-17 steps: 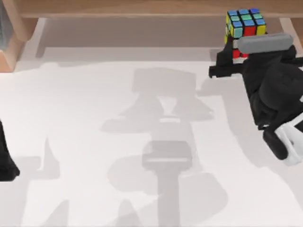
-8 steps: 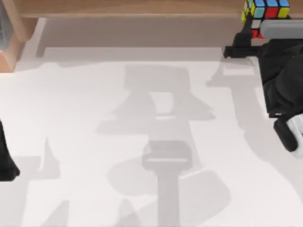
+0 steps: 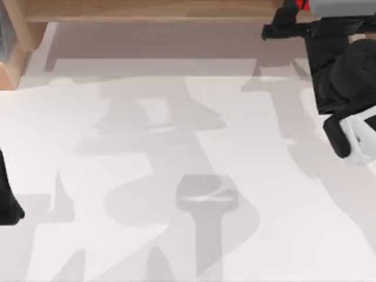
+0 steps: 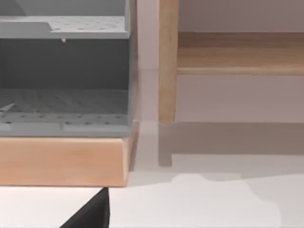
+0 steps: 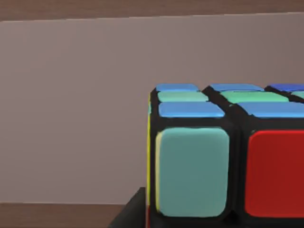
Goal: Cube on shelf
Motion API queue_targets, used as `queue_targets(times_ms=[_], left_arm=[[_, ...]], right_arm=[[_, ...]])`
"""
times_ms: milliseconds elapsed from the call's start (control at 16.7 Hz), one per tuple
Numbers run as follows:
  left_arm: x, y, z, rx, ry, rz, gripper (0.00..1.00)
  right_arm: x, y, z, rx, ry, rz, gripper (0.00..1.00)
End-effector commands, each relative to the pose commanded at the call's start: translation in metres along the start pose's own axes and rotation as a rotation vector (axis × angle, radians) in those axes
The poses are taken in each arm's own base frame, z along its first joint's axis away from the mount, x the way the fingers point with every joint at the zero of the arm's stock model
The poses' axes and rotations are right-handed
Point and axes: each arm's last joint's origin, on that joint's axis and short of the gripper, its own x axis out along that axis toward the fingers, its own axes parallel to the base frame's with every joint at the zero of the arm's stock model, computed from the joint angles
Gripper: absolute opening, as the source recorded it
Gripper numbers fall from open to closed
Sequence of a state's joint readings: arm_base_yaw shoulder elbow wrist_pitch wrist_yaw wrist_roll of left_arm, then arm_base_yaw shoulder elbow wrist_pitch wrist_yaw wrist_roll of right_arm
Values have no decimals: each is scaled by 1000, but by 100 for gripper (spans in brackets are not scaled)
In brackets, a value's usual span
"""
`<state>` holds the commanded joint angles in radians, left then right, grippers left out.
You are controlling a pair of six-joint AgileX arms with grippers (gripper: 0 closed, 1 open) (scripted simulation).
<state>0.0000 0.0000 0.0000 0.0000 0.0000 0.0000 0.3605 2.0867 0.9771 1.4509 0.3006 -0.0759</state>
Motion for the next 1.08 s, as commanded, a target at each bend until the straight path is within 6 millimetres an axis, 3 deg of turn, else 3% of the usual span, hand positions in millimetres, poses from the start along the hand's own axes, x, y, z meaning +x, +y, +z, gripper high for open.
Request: queue_targets(times_ms=[360,540,780,1080], left_arm=[[0,0,0,0,0,0,100],[0,0,0,0,0,0,100],[0,0,0,0,0,0,100],[0,0,0,0,0,0,100]], right_arm=[[50,-19,-18,-32,61,-50,0],[57,-28,-31,-35,127,-78,0],[57,-29,-32,-35,132,-80,0],[57,-29,-32,-35,132,-80,38]])
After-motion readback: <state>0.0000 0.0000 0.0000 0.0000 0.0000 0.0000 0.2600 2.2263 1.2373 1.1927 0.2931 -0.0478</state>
